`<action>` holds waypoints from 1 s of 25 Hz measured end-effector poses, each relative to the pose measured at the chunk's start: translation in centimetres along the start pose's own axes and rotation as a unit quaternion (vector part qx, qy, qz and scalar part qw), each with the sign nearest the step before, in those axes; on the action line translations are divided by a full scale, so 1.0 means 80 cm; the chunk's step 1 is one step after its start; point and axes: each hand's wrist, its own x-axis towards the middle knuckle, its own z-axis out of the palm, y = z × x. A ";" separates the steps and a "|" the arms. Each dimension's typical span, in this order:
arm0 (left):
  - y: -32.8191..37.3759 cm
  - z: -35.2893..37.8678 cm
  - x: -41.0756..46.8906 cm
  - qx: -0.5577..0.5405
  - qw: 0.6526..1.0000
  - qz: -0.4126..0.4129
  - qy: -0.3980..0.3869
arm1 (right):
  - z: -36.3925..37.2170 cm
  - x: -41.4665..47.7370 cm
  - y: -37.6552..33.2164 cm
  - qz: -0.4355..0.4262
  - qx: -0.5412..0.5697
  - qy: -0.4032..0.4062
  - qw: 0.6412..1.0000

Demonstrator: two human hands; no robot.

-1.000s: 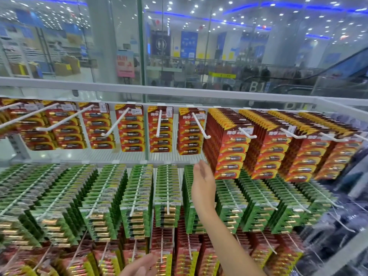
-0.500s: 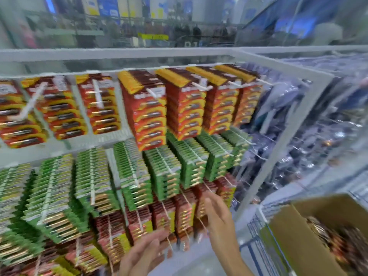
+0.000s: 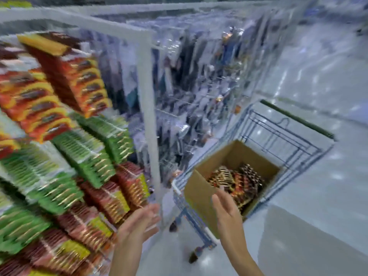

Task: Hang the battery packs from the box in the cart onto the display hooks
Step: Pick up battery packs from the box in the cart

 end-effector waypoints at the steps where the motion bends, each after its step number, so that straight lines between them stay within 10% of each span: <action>1: -0.004 0.030 0.013 0.004 1.000 0.005 0.005 | -0.024 0.016 0.003 0.005 0.005 0.017 1.000; 25: -0.080 0.338 0.333 0.243 0.953 -0.140 -0.118 | -0.174 0.250 0.041 0.209 -0.032 0.196 0.958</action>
